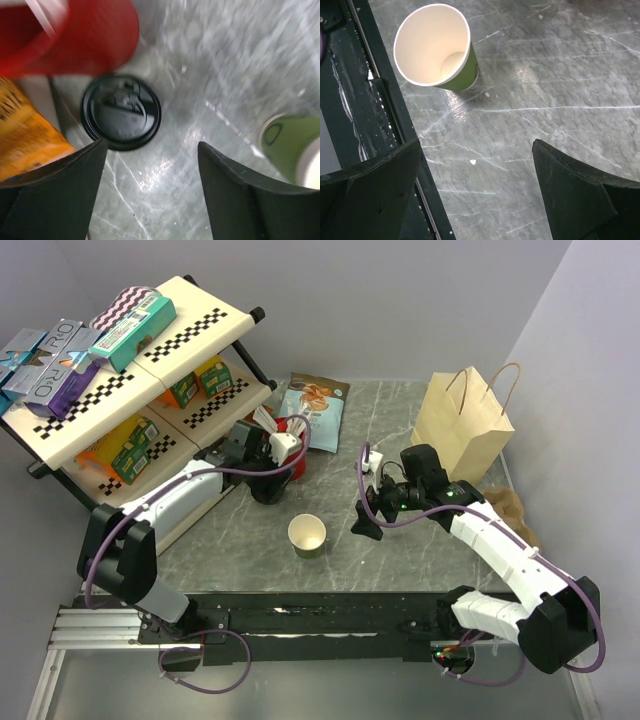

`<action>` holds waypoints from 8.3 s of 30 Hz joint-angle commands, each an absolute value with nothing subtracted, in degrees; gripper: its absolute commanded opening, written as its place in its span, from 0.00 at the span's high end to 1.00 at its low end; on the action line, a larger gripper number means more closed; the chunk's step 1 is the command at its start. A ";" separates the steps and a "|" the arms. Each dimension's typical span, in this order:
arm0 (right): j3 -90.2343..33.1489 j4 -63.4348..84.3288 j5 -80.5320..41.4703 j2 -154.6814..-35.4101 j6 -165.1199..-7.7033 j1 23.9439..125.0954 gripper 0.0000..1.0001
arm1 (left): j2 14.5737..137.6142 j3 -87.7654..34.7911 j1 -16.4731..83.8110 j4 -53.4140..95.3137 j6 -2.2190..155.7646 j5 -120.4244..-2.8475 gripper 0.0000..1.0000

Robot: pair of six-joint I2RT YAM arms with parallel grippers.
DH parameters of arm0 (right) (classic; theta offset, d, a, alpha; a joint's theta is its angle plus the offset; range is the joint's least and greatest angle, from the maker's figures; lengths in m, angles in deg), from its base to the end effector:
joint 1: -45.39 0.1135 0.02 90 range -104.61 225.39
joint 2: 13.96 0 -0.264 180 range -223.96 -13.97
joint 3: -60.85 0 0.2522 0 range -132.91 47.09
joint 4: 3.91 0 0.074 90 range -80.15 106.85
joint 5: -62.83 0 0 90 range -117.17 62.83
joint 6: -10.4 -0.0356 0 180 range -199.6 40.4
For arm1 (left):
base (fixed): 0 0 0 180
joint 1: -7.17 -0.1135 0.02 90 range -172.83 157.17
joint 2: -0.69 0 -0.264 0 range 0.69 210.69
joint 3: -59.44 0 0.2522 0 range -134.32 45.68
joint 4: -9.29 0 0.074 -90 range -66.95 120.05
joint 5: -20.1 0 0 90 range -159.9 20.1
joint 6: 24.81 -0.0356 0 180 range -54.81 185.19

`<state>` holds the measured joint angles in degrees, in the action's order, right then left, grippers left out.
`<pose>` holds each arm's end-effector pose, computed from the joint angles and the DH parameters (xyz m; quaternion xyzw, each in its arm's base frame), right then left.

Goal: Pack the takeout coffee

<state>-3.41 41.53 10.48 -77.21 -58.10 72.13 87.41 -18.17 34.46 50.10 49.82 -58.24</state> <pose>0.1923 0.1212 0.2822 -0.4707 0.7454 0.3139 0.3526 0.2846 -0.1549 0.2538 0.3724 0.8579 -0.1303 0.3292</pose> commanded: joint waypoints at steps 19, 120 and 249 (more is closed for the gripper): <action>-4.33 39.82 8.95 -78.21 -59.12 71.85 0.01 | 97.10 -14.61 35.29 44.76 44.72 -62.16 0.52; -14.43 17.67 -10.03 -77.42 -38.82 93.38 0.91 | 74.96 -17.33 26.59 22.69 91.13 12.11 0.98; -69.28 95.20 -9.42 -126.90 -44.79 96.54 0.97 | 54.30 3.41 20.62 45.91 53.85 -24.99 0.05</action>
